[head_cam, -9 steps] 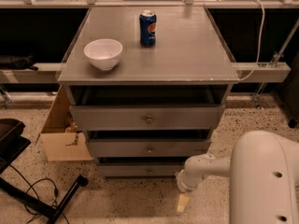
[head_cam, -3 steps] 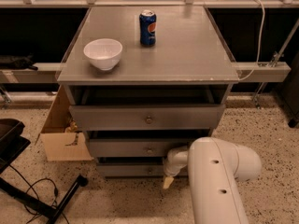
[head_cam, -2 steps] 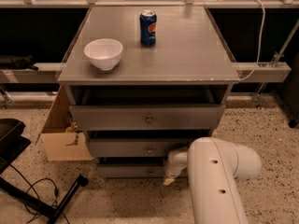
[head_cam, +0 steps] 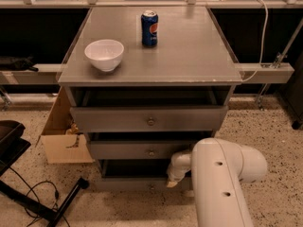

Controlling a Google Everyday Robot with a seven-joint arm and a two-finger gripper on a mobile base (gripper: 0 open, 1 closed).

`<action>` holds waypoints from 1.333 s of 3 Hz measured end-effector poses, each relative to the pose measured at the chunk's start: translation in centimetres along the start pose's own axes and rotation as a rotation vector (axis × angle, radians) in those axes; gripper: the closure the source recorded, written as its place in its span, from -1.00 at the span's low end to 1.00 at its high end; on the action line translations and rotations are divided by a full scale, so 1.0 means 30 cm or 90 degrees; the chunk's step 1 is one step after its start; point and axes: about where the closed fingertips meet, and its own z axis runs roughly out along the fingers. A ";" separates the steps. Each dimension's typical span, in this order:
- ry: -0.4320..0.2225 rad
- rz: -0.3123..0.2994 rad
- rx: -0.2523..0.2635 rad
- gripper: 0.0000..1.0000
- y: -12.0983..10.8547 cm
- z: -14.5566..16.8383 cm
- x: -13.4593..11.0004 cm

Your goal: Open bottom drawer

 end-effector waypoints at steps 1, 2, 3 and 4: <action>0.001 0.001 -0.002 1.00 0.010 -0.011 0.001; 0.004 0.003 -0.010 1.00 0.040 -0.021 0.013; 0.006 0.007 -0.017 1.00 0.065 -0.027 0.023; 0.007 0.010 -0.024 1.00 0.086 -0.030 0.029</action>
Offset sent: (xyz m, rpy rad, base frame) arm -0.3411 -0.1670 0.1526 -0.1815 0.4791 -0.0506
